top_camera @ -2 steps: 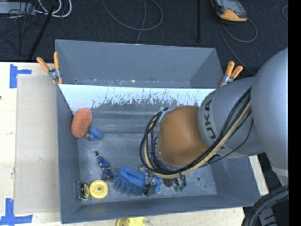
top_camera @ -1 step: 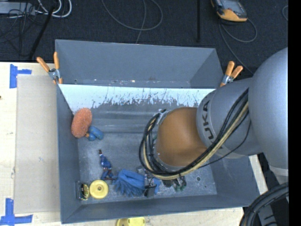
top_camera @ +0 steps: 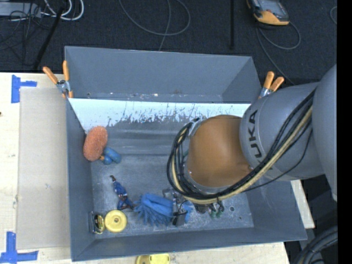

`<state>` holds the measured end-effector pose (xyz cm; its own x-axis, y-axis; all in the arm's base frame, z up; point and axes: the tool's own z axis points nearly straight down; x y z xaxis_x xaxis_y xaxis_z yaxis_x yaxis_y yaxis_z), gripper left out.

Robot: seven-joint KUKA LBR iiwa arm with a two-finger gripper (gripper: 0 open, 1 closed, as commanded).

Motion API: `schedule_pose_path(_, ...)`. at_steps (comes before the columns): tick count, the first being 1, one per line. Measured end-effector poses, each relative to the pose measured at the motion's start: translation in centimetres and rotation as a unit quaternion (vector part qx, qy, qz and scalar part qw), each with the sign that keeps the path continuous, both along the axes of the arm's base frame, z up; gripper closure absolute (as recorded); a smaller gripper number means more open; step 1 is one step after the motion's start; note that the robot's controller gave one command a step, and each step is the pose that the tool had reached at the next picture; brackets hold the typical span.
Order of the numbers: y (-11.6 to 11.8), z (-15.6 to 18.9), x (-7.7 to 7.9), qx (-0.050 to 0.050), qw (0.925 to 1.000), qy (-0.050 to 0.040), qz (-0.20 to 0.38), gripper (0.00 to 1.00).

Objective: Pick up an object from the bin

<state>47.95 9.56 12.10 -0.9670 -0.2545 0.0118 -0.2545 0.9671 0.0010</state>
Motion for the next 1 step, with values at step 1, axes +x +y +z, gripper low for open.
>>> schedule_pose_path(1,0.86,6.23,1.17,0.001,0.9998,-0.0037,-0.019,1.00)
